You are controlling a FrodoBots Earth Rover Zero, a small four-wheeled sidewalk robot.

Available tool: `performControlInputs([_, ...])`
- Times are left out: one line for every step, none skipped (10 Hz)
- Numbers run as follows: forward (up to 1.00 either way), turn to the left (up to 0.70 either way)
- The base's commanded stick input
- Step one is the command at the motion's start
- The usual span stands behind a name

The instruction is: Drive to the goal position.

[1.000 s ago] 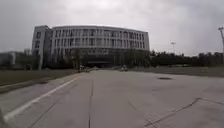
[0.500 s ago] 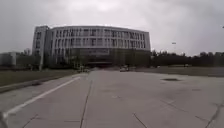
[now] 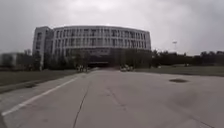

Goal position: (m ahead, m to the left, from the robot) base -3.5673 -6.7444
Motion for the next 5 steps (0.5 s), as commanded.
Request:
performControlInputs([1.0, 0.0])
performControlInputs([1.0, 0.0])
performControlInputs([1.0, 0.0])
performControlInputs([1.0, 0.0])
performControlInputs([1.0, 0.0])
